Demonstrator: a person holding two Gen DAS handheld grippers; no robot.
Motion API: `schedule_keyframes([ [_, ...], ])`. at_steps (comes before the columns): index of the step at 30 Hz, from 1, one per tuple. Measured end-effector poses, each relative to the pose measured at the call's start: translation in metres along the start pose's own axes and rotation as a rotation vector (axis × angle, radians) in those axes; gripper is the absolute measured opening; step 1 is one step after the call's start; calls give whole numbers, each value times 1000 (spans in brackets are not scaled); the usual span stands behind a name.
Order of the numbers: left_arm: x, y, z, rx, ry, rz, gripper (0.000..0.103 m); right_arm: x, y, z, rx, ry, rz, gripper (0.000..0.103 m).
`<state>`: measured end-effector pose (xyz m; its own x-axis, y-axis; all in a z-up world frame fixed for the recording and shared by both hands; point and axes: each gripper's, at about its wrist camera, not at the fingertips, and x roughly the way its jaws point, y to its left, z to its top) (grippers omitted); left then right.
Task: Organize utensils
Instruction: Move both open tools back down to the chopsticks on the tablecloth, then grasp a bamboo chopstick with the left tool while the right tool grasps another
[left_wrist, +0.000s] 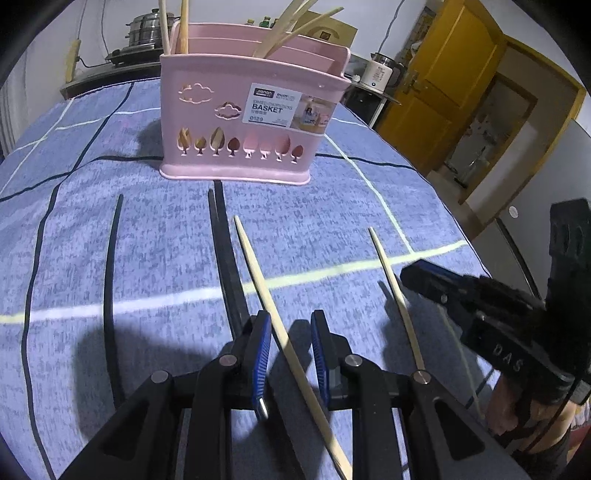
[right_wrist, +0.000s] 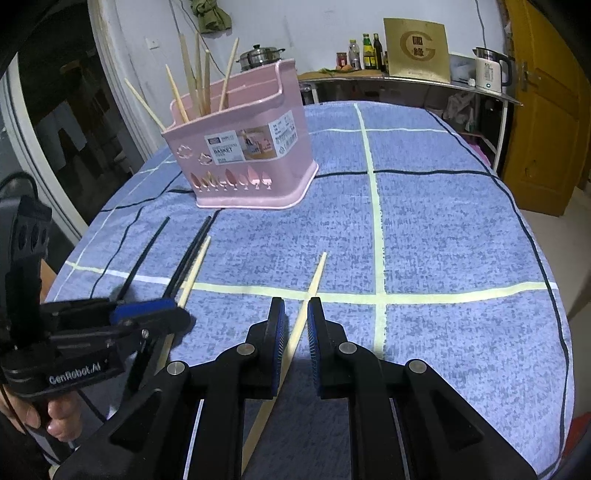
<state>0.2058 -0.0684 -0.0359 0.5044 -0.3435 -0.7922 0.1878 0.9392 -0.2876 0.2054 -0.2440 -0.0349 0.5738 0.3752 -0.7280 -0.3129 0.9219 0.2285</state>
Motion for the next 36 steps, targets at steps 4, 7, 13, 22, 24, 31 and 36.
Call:
schedule_keyframes([
  [4, 8, 0, 12, 8, -2, 14, 22, 7, -2, 2, 3, 21, -4, 13],
  [7, 14, -1, 20, 20, -4, 29, 22, 12, -4, 3, 3, 36, -10, 13],
  [13, 24, -4, 32, 50, -12, 45, 22, 20, -8, 8, 3, 53, -15, 13],
  [22, 36, -5, 49, 86, -18, 34, 22, 30, -7, 21, -8, 69, -30, 13],
  [24, 37, -5, 50, 96, -19, 36, 22, 31, -6, 22, -10, 71, -36, 13],
  [31, 39, -13, 50, 134, 8, 70, 19, 36, -1, 26, -35, 83, -70, 13],
  [36, 43, -18, 52, 140, 19, 124, 10, 39, 5, 28, -61, 89, -110, 9],
])
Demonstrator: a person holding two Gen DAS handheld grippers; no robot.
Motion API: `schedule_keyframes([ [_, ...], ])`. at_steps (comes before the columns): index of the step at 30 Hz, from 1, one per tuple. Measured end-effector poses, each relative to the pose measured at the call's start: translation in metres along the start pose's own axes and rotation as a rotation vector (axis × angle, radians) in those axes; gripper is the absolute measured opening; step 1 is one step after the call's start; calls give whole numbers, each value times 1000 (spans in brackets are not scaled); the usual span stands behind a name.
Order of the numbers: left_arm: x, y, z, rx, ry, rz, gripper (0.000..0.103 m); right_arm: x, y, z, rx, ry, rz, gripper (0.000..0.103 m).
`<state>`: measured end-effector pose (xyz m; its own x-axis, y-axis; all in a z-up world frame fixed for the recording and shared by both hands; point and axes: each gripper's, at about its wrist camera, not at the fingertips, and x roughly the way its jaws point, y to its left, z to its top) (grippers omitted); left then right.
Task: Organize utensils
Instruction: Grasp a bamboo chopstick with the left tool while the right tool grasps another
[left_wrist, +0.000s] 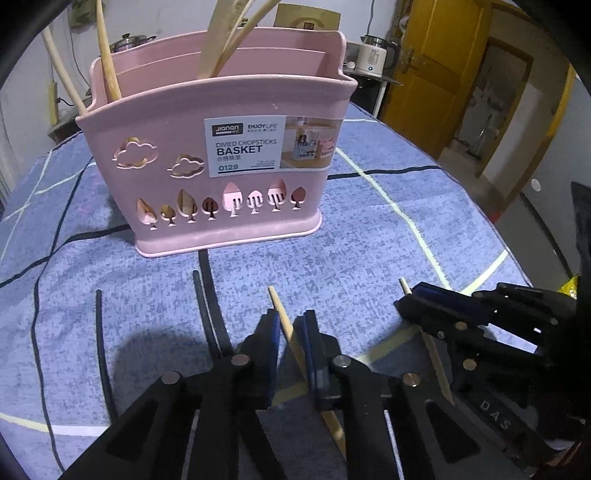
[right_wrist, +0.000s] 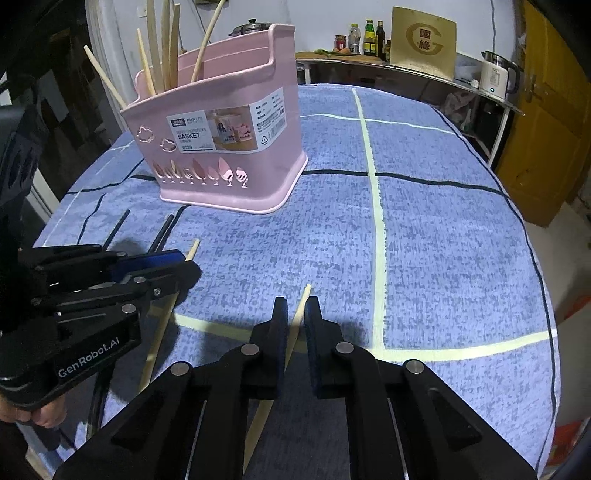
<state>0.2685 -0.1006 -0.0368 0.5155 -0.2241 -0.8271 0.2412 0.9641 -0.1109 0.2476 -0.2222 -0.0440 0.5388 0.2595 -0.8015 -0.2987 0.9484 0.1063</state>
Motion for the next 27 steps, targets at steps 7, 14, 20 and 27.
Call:
schedule_keyframes([
  [7, -1, 2, 4, -25, 16, -19, 6, -3, -2, 1, 20, -2, 20, 8],
  [14, -19, 2, 2, -42, -10, -58, 6, -29, -3, 6, 19, -63, 44, 7],
  [20, -50, 4, 7, -45, -60, -85, 5, -56, -1, 14, 18, -128, 52, 6],
  [27, -94, 8, 18, -32, -139, -96, 5, -85, 1, 23, 28, -201, 57, 5],
])
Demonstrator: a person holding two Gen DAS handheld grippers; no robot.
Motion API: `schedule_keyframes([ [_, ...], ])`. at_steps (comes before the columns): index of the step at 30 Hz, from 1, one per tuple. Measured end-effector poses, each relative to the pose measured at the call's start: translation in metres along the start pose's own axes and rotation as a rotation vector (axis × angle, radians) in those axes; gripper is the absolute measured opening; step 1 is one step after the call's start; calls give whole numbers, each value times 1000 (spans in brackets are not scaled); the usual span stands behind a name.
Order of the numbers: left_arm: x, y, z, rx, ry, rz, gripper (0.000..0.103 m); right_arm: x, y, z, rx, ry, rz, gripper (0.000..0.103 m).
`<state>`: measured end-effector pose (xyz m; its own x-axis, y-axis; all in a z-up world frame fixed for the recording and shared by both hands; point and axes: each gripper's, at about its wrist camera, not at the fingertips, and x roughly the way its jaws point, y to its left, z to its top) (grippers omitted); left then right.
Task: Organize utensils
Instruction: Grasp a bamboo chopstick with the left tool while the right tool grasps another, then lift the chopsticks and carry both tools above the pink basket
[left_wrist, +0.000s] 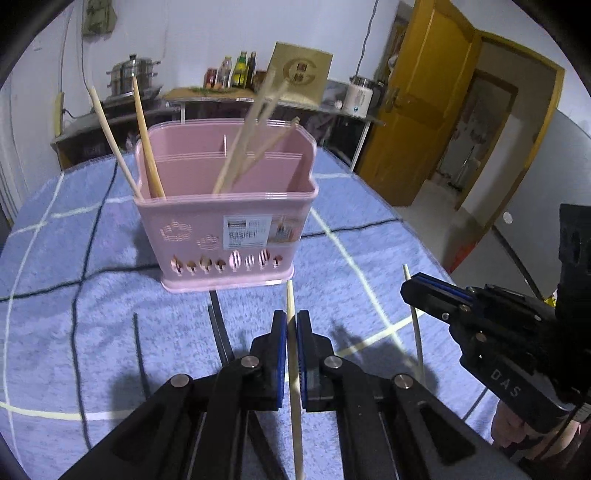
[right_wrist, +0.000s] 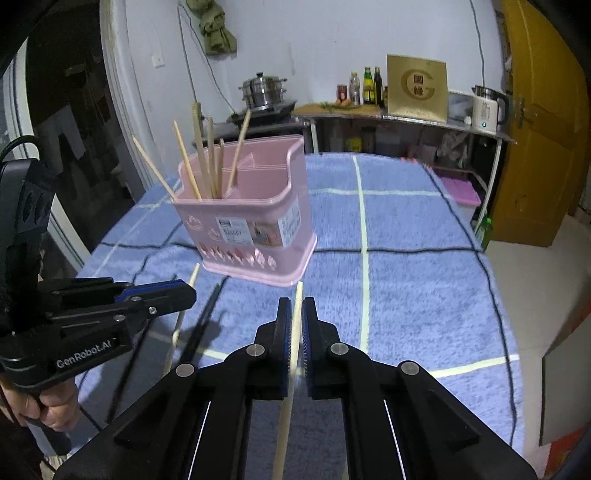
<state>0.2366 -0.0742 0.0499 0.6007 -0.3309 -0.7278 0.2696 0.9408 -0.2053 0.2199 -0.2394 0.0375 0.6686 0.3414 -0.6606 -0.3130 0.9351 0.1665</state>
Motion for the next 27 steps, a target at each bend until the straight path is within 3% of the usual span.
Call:
schedule_keyframes([
  [13, -59, -11, 19, 30, -119, -28, 5, -47, 10, 21, -26, -134, 13, 5],
  [27, -74, -15, 12, 50, -132, -46, 5, -58, 17, 21, -51, -153, 21, 5],
])
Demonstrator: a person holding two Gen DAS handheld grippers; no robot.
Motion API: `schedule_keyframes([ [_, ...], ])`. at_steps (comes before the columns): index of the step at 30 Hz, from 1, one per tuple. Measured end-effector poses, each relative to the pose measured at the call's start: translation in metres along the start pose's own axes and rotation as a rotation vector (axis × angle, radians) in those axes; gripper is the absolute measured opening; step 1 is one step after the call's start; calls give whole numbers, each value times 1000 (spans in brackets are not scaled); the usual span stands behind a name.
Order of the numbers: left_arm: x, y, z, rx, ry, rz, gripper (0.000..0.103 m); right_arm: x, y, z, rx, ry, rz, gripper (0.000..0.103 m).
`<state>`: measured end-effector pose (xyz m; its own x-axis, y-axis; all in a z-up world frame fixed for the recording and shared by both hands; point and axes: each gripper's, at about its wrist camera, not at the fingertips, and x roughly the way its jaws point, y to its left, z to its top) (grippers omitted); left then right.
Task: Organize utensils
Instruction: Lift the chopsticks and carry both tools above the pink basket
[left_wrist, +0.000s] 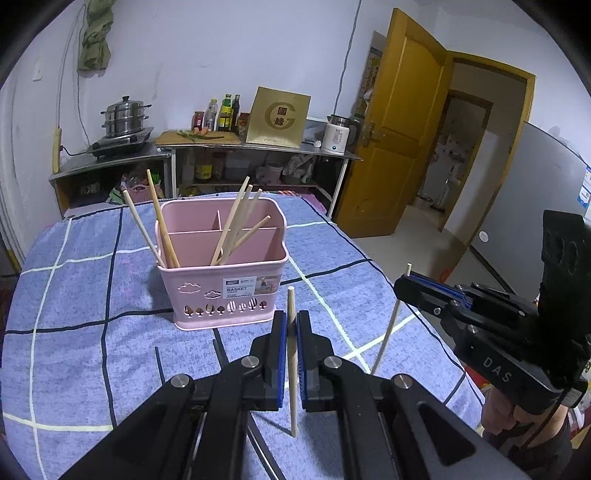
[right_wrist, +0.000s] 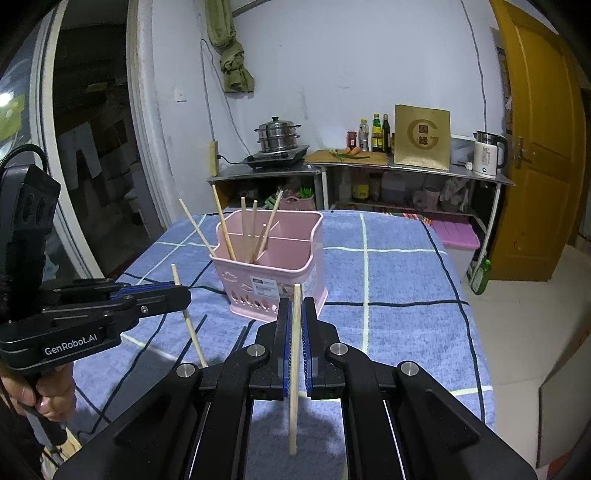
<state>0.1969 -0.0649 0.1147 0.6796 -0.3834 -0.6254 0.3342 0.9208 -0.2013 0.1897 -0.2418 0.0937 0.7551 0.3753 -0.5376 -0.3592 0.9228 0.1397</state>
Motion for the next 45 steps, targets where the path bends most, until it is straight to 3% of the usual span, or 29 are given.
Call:
schedule_keyframes([
  [19, -24, 11, 16, 15, -42, 16, 5, -5, 12, 17, -21, -45, 20, 5],
  [33, -45, 49, 75, -3, -111, 99, 5, 12, 35, 69, -36, -122, 83, 5],
  [45, -48, 71, 139, -8, -194, 117, 5, 30, 50, 125, -29, -212, 107, 5],
])
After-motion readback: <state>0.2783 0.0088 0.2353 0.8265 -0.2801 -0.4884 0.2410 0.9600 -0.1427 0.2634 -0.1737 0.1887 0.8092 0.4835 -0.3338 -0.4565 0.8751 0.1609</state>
